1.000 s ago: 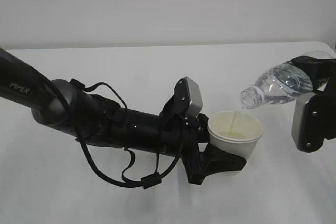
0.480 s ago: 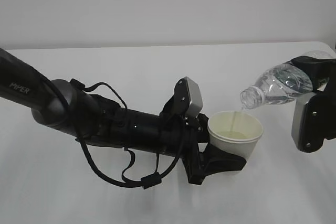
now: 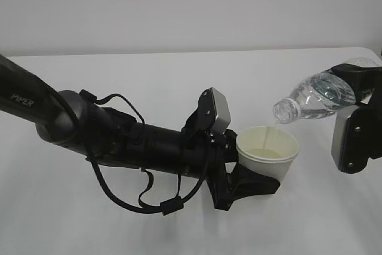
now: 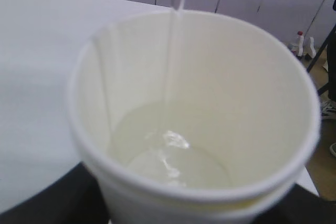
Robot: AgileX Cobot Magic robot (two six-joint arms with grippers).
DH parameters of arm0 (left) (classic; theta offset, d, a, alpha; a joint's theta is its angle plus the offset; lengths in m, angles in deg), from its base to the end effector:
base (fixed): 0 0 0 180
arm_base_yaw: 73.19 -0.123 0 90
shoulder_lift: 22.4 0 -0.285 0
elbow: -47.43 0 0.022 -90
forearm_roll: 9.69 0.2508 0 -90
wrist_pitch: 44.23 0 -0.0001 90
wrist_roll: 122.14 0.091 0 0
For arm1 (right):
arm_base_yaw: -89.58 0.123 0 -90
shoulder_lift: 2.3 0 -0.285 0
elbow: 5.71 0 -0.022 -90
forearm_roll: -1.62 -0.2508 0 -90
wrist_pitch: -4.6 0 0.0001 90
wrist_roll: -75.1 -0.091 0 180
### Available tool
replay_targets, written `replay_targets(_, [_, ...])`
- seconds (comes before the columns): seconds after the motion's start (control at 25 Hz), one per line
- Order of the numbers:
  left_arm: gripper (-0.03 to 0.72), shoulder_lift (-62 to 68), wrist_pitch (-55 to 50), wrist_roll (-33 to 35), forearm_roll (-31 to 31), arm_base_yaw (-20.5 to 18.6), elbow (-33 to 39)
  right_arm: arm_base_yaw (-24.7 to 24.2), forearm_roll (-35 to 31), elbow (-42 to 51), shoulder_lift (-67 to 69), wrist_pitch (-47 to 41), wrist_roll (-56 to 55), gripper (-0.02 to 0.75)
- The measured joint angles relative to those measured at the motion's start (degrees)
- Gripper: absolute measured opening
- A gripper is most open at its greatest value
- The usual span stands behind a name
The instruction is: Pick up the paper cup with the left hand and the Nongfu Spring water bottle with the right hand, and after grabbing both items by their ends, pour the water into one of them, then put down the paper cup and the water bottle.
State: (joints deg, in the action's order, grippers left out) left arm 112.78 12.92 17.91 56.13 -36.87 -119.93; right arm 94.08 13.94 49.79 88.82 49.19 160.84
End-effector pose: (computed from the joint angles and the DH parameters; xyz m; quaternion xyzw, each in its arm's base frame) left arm 0.2868 -0.2973 0.0982 0.5113 0.6136 -0.4568 0.3917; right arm 0.2478 0.0332 0.1907 -0.6230 0.4697 -0.3993 0.4816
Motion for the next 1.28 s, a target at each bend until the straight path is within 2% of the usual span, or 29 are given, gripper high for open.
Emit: replay_targets(1.28, [0.446, 0.0, -0.13, 0.0, 0.0, 0.0, 0.0, 0.0, 0.03, 0.0, 0.0, 0.0, 0.69, 0.374])
